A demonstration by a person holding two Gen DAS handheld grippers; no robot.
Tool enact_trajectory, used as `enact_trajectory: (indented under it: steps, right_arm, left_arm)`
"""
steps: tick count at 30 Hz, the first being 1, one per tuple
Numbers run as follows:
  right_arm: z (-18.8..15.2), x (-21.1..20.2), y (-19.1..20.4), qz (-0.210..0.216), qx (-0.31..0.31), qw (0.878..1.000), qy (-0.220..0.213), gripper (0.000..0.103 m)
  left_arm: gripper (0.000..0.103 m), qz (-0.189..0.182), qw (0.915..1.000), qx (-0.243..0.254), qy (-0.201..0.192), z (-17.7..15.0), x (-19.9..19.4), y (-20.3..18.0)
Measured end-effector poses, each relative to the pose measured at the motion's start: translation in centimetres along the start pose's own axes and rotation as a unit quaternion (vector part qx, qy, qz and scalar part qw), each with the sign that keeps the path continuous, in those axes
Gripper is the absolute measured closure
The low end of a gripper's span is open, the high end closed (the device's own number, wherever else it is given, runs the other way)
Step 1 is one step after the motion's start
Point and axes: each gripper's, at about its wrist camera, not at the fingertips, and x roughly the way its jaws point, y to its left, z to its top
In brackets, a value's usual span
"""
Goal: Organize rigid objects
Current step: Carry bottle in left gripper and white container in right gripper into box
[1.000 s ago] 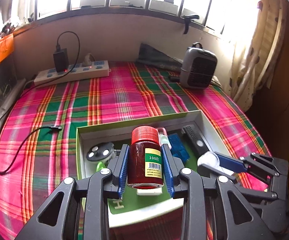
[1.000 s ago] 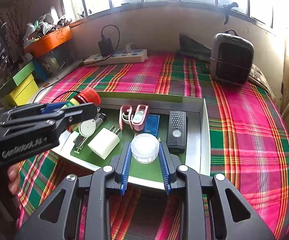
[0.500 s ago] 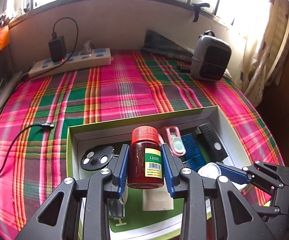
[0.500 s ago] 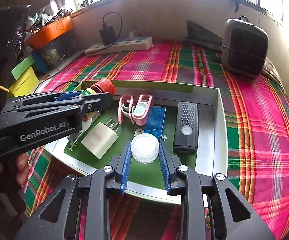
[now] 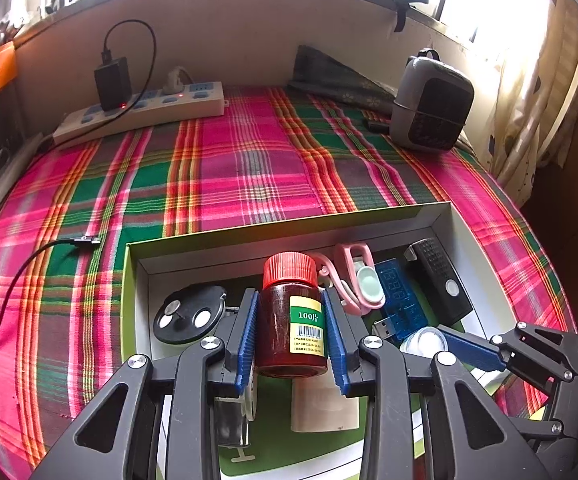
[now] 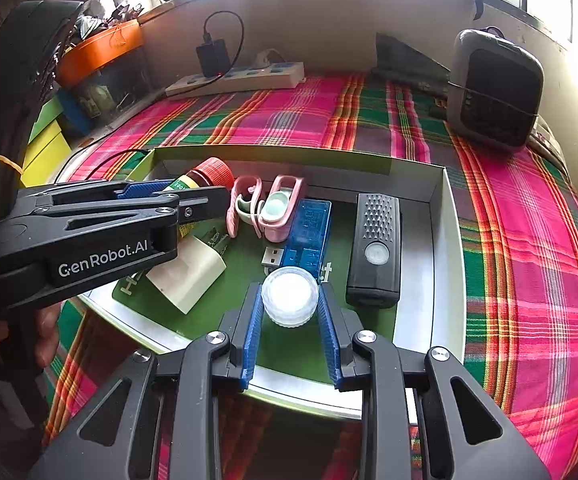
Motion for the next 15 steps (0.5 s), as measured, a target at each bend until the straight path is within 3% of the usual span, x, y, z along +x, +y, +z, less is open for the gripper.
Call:
enact_trajectory:
  steps: [15]
  right_arm:
    - [0.02, 0.11, -0.05, 0.002, 0.004, 1.000, 0.002, 0.074]
  left_arm:
    - [0.072, -0.001, 1.0000, -0.006, 0.005, 0.02, 0.39, 0.35]
